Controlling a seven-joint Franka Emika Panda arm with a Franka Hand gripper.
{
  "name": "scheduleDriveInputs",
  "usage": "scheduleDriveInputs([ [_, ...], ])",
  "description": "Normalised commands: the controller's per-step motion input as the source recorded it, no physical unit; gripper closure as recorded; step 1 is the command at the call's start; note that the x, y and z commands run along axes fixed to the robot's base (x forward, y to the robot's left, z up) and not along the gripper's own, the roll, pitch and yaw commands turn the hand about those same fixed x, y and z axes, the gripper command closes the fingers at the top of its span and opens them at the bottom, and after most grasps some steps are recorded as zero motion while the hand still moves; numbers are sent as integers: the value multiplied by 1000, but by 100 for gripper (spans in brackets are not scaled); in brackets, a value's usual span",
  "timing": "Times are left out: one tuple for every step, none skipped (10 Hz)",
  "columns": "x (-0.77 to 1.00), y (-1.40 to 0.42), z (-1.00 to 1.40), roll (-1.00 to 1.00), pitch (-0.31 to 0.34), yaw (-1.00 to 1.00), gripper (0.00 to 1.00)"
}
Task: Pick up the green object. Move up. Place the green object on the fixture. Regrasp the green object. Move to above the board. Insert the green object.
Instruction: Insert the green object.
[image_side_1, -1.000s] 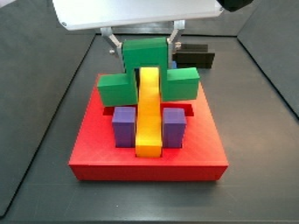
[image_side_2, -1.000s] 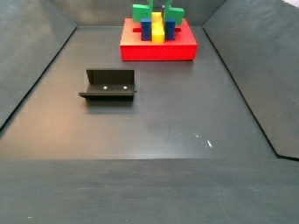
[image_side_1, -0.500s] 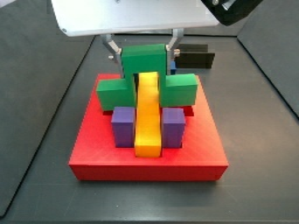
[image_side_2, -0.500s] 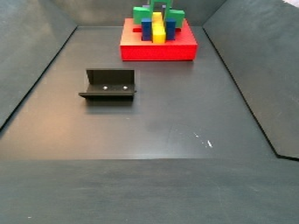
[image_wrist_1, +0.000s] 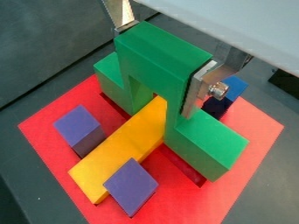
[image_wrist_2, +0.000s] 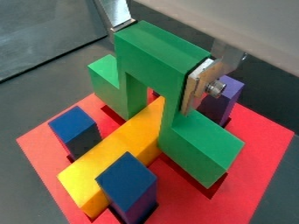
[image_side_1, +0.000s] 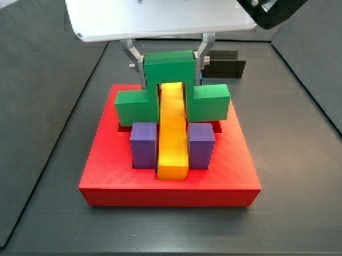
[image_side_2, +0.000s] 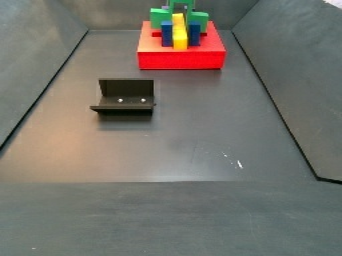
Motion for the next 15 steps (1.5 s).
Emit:
scheduleDriveInputs([
  [71, -23, -86, 151, 0, 0, 100],
  [17, -14, -100, 127, 0, 0, 100],
  [0, -11, -126, 121, 0, 0, 100],
  [0, -31, -200, 120, 0, 0, 100],
  [0, -37, -211, 151, 0, 0, 100],
  [0, -37, -166, 160, 0, 0, 100],
  [0, -60, -149, 149, 0, 0, 100],
  [0, -60, -134, 140, 0, 0, 100],
  [0, -97, -117, 157, 0, 0, 100],
  [0, -126, -114, 169, 0, 0, 100],
  [17, -171, -94, 180, 20, 0, 100],
  [29, -137, -106, 164, 11, 0, 100],
  [54, -26, -106, 160, 0, 0, 100],
  [111, 0, -6, 87, 10, 17, 100],
  [160, 0, 0, 63, 27, 31, 100],
])
